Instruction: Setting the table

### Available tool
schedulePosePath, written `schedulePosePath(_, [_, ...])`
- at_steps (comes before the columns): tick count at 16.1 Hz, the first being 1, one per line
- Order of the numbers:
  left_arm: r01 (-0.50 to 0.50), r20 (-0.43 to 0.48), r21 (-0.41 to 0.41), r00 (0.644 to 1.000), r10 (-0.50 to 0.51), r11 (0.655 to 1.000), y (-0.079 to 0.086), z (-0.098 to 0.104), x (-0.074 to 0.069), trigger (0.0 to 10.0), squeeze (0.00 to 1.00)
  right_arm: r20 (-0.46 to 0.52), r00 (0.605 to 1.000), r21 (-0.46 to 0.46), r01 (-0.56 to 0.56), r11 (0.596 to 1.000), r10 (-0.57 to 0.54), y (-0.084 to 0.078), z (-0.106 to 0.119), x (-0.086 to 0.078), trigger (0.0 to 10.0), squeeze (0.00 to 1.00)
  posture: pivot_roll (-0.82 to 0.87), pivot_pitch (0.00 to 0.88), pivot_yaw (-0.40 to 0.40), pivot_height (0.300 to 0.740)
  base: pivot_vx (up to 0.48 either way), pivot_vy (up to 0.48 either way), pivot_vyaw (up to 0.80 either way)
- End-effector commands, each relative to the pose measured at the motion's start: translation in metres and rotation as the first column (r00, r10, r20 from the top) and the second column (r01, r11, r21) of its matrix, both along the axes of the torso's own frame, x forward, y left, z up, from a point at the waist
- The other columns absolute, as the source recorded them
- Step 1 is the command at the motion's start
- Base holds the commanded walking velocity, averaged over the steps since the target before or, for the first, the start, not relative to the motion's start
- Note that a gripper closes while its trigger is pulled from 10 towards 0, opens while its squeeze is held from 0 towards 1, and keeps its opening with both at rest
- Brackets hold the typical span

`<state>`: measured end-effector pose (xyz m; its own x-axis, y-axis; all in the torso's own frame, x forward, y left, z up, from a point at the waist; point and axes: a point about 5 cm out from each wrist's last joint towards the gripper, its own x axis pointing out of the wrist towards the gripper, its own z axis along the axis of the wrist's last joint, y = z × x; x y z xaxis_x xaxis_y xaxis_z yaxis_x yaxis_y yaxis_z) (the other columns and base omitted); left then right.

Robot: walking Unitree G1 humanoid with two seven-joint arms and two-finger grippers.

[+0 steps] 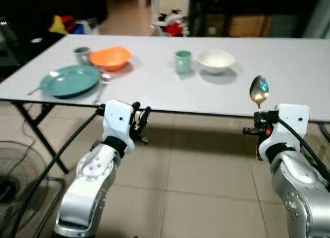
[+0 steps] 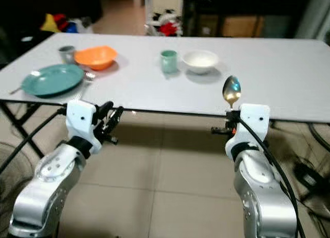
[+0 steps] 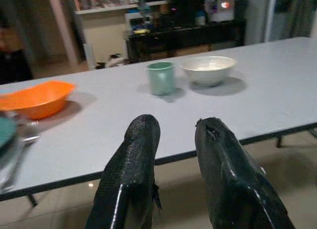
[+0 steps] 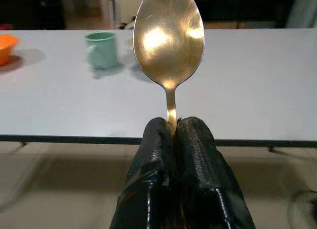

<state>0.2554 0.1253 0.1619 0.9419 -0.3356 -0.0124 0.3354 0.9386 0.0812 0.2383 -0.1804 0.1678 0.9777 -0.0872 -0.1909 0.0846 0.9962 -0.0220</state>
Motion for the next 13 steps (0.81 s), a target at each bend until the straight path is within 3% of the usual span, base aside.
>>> schedulePosePath(1, [-0.015, 0.002, 0.007, 1.0, 0.015, 1.0, 0.0055, 0.0013, 0.0007, 10.0, 0.0, 0.014, 0.999, 0.011, -0.031, 0.999, 0.031, 0.0065, 0.0033, 0.0015, 10.0, 0.0, 0.05, 0.0, 0.034, 0.74, 0.33, 0.0, 0.0])
schedulePosePath(13, [-0.013, 0.004, 0.006, 1.0, 0.013, 1.0, 0.006, 0.0032, 0.0029, 10.0, 0.0, -0.001, 0.998, 0.032, -0.069, 0.997, 0.069, 0.0137, 0.0003, 0.0038, 10.0, 0.0, 0.06, 0.0, 0.039, 0.74, 0.333, 0.0, 0.0])
